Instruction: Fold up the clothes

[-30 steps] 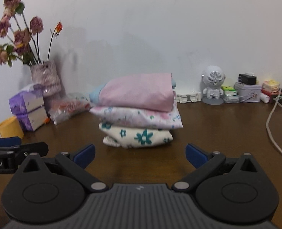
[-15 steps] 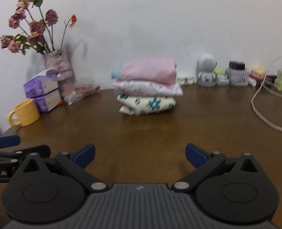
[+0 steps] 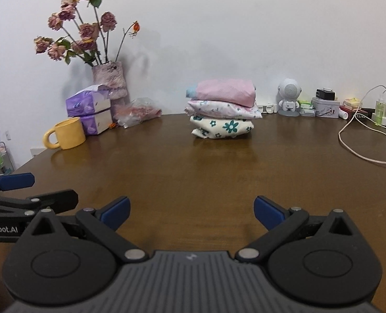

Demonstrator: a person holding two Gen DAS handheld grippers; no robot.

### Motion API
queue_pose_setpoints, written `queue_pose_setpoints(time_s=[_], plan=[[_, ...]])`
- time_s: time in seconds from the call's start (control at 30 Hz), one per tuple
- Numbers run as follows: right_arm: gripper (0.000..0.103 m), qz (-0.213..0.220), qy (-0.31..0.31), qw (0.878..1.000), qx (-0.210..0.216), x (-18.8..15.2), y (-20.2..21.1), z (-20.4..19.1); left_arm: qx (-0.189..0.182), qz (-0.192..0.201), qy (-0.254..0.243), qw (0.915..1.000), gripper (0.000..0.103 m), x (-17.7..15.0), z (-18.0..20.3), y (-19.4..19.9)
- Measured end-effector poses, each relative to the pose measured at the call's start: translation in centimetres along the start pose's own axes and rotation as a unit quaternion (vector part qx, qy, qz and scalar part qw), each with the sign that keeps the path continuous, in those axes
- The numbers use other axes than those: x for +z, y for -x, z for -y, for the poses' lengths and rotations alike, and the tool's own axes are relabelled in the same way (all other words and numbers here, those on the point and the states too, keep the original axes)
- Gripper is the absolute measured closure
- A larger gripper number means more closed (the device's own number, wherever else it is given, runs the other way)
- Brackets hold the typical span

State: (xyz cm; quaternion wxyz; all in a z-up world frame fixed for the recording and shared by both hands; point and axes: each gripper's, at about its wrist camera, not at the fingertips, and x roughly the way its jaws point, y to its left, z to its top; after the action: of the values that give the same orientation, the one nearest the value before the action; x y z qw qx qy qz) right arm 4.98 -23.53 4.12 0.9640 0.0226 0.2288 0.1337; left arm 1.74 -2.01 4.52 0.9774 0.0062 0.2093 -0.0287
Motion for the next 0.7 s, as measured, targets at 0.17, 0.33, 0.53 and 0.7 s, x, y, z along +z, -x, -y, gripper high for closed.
queue_pose_setpoints(time_s=[0.17,0.33,0.53,0.7], plan=[[0.0,0.004,-0.004,1.0,-0.004,-1.4,1.9,-0.9,-0.002,-0.007,0.013,0.9999,0.0,-1.7,-0.8,1.9],[0.0,0.009,-0.004,1.0,-0.018,-2.6,3.0,-1.5,0.0,-0.016,0.023,0.9996,0.0,-3.5,-1.4,2.9],[0.0,0.015,0.004,1.0,-0.013,-4.0,3.4,-2.2,-0.002,-0.018,0.031,0.9993,0.0,-4.9,-1.7,3.3],[0.0,0.027,0.012,0.999,-0.011,-4.5,3.2,-2.4,0.005,-0.025,0.044,0.9987,0.0,-5.1,-2.2,2.7]])
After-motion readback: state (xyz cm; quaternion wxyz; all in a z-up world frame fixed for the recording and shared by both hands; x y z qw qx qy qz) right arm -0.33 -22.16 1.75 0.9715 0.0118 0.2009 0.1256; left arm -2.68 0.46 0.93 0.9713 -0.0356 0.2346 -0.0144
